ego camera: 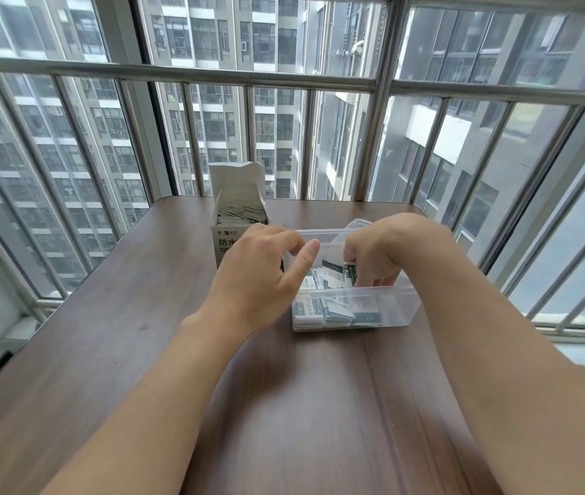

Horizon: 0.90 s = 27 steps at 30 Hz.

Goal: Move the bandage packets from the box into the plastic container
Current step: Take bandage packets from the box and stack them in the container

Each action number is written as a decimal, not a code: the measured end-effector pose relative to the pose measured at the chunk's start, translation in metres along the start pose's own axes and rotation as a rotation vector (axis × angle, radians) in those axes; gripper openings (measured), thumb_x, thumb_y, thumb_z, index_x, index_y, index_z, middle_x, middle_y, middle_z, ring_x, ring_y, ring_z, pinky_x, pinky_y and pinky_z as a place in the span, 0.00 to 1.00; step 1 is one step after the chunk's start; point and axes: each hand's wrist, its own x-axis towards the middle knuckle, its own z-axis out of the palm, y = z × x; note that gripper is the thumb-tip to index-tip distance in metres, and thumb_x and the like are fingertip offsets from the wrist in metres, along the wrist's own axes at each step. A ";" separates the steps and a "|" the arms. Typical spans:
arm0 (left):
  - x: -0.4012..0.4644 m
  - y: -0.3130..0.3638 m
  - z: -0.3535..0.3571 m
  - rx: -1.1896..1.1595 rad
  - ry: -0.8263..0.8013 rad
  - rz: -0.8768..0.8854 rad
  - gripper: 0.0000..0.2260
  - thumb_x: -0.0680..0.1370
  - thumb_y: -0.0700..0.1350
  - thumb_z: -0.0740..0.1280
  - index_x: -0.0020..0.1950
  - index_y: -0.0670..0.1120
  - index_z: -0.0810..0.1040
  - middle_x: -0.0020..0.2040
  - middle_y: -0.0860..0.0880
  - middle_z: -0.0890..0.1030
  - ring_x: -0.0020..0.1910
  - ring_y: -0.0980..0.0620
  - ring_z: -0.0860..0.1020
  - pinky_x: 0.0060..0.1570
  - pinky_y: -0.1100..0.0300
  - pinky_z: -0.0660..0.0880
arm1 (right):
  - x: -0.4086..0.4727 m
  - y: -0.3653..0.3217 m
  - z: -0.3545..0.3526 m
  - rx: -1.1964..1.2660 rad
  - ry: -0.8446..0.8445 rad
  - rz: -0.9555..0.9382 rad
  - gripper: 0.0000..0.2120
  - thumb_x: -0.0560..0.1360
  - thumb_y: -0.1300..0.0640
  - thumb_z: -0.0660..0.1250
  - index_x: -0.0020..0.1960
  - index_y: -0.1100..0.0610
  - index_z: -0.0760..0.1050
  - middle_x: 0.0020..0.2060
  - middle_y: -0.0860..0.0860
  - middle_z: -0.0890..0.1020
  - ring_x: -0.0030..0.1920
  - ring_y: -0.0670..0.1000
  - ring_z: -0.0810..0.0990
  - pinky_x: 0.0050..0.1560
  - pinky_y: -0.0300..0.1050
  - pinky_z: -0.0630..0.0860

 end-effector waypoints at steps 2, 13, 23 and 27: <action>0.000 0.000 0.000 0.002 -0.003 -0.001 0.19 0.81 0.62 0.54 0.41 0.53 0.77 0.38 0.59 0.75 0.44 0.55 0.72 0.44 0.61 0.63 | -0.001 -0.002 0.000 0.028 0.018 0.008 0.16 0.76 0.58 0.69 0.64 0.56 0.78 0.53 0.52 0.84 0.47 0.55 0.87 0.55 0.55 0.83; 0.000 0.001 -0.001 -0.011 -0.013 0.007 0.22 0.80 0.62 0.53 0.43 0.50 0.80 0.39 0.58 0.76 0.46 0.53 0.73 0.46 0.59 0.66 | -0.019 -0.012 0.000 0.161 0.064 -0.006 0.20 0.77 0.52 0.73 0.67 0.57 0.77 0.46 0.53 0.84 0.49 0.53 0.86 0.54 0.53 0.84; 0.000 0.001 -0.001 -0.018 -0.001 0.012 0.23 0.80 0.62 0.53 0.44 0.49 0.80 0.40 0.57 0.78 0.45 0.52 0.74 0.46 0.58 0.67 | -0.020 -0.017 -0.001 0.083 0.110 -0.025 0.19 0.74 0.49 0.74 0.63 0.54 0.80 0.53 0.51 0.84 0.50 0.54 0.83 0.56 0.53 0.82; 0.000 0.002 -0.001 -0.019 -0.001 0.011 0.20 0.81 0.61 0.55 0.43 0.50 0.79 0.39 0.58 0.77 0.45 0.52 0.74 0.45 0.58 0.67 | -0.026 -0.019 -0.007 0.057 0.077 -0.118 0.25 0.74 0.49 0.74 0.70 0.47 0.75 0.63 0.48 0.80 0.60 0.54 0.80 0.63 0.53 0.78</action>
